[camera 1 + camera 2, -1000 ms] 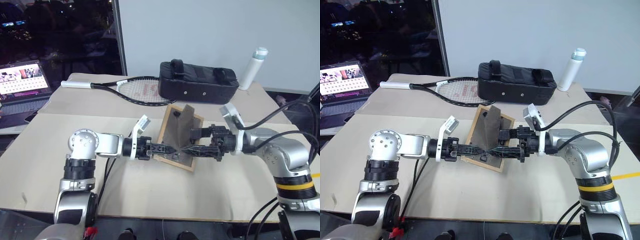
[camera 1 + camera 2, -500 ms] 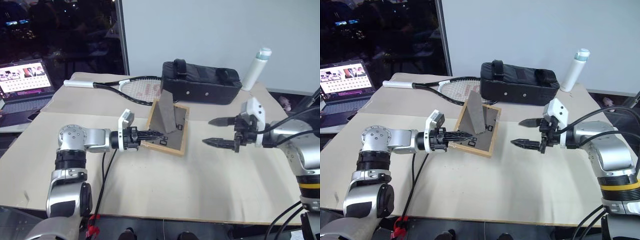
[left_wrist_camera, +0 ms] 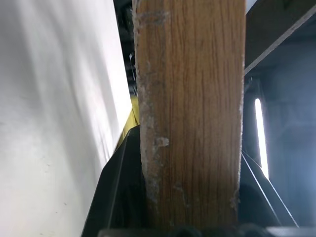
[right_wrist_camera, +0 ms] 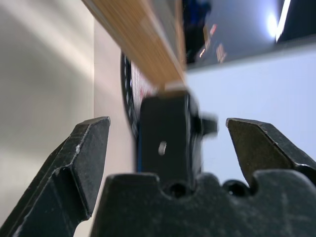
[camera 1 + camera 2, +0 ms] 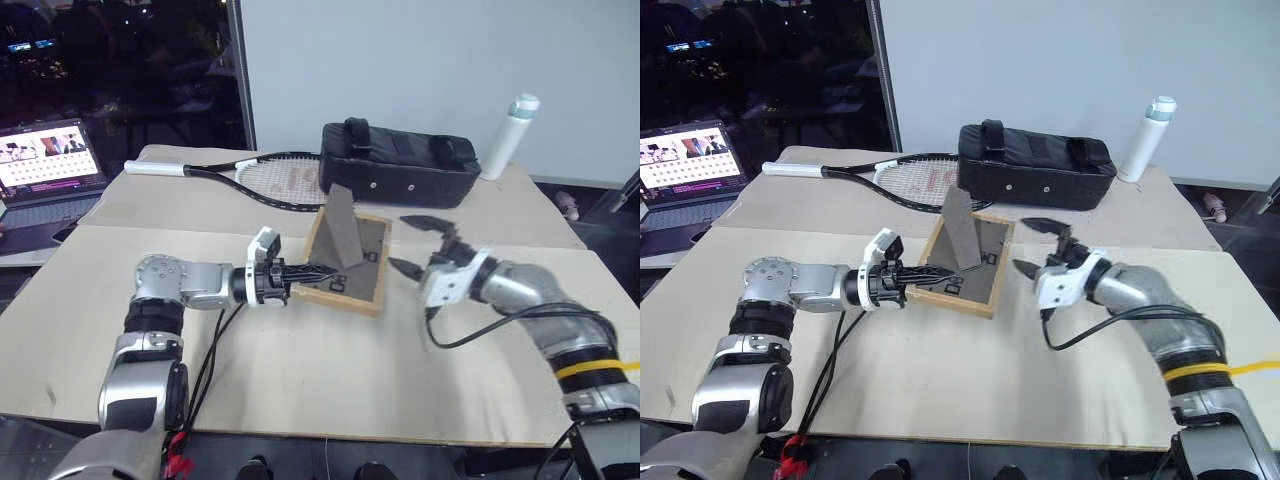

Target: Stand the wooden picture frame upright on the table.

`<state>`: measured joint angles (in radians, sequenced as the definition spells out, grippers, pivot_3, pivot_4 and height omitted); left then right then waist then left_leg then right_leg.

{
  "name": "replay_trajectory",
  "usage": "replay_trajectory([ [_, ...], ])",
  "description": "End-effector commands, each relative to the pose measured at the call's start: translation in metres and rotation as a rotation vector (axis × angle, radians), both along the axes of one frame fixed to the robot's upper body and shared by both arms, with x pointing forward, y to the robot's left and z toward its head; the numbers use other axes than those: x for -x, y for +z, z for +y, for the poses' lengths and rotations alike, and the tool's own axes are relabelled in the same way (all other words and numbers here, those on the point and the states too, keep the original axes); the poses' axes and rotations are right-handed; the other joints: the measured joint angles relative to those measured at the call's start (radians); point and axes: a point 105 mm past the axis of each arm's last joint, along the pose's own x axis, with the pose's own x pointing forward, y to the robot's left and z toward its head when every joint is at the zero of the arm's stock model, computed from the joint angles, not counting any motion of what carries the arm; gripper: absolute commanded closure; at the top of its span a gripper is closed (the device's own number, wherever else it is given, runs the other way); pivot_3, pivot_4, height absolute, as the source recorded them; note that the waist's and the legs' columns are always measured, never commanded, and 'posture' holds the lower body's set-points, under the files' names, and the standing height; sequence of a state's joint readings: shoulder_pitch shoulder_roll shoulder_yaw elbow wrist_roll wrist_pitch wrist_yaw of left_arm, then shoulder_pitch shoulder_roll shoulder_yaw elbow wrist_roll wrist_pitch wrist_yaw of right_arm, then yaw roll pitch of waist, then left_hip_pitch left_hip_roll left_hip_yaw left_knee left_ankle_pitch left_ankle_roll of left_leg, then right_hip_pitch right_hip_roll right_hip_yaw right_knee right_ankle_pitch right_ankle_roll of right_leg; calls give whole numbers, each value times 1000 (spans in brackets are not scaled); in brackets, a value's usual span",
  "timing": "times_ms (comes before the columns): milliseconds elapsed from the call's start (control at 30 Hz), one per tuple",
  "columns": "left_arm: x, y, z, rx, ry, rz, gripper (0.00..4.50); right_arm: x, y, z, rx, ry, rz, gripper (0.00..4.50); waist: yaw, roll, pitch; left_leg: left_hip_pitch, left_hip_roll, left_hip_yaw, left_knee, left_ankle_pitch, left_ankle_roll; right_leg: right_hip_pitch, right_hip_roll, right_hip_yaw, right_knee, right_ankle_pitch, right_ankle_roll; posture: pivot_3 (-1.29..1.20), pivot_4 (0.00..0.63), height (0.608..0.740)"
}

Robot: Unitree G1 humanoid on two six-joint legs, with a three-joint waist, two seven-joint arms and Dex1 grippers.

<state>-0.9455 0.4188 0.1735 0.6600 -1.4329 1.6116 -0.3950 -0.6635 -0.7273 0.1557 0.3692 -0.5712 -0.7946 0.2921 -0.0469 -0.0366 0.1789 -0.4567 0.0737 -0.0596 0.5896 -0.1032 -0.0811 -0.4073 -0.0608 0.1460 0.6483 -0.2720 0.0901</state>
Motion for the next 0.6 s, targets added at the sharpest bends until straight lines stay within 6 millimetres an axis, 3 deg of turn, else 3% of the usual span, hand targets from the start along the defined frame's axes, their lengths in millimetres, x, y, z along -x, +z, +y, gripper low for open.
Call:
replay_trajectory([
  [33, 7, 17, -4, 6, -30, -106, 3365, 3, 30, 7, -54, 69, -167, 95, 0, 0, 0, 0, 0, 0, 0, 0, 0, 0, 0, 0, 0, 0, 0, 0, 150, 721],
  [67, 8, 18, -3, 0, -23, -128, 3365, 3, 31, 8, -59, 79, -179, 95, -1, 0, 0, 0, 0, 0, 0, 0, 0, 0, 0, 0, 0, 0, -1, 0, 150, 721],
  [200, 7, 22, 2, 16, 6, -160, 3365, 4, 34, 10, -84, 119, -178, 1116, 0, 0, 0, 0, 0, -1, 0, 0, 0, 2, 0, -1, 0, 1, -1, 0, 150, 721],
  [333, 8, 25, 5, 17, 17, -186, 3365, 6, 37, 11, -100, 144, -174, 2549, -1, 0, 0, 0, 0, -1, 0, 0, 0, 2, 0, -1, 0, 1, -1, 0, 150, 721],
  [367, 8, 25, 6, 15, 20, -186, 2354, 7, 37, 11, -102, 151, -171, 2912, -1, 0, 0, 0, 0, -1, 0, 0, 0, 2, 0, -1, 0, 1, -1, 0, 150, 721],
  [400, 8, 25, 6, 14, 22, -185, 2160, 7, 37, 12, -102, 156, -169, 3054, -1, 0, 0, 0, 0, -2, 0, 0, 0, 2, 0, -1, 0, 1, -1, 0, 150, 721],
  [500, 9, 33, 14, 25, 47, -256, 954, 7, 37, 11, -113, 160, -141, 3270, -3, 0, 0, 1, 0, -2, 0, 1, 0, 3, 0, -1, 0, 1, -1, 0, 150, 721],
  [600, 5, 62, 36, 135, 197, -450, 0, 4, 34, 7, -127, 147, -85, 3272, -8, 0, 0, 1, 0, -2, 0, 1, -1, 3, 0, -2, 0, 1, -2, 0, 150, 721],
])
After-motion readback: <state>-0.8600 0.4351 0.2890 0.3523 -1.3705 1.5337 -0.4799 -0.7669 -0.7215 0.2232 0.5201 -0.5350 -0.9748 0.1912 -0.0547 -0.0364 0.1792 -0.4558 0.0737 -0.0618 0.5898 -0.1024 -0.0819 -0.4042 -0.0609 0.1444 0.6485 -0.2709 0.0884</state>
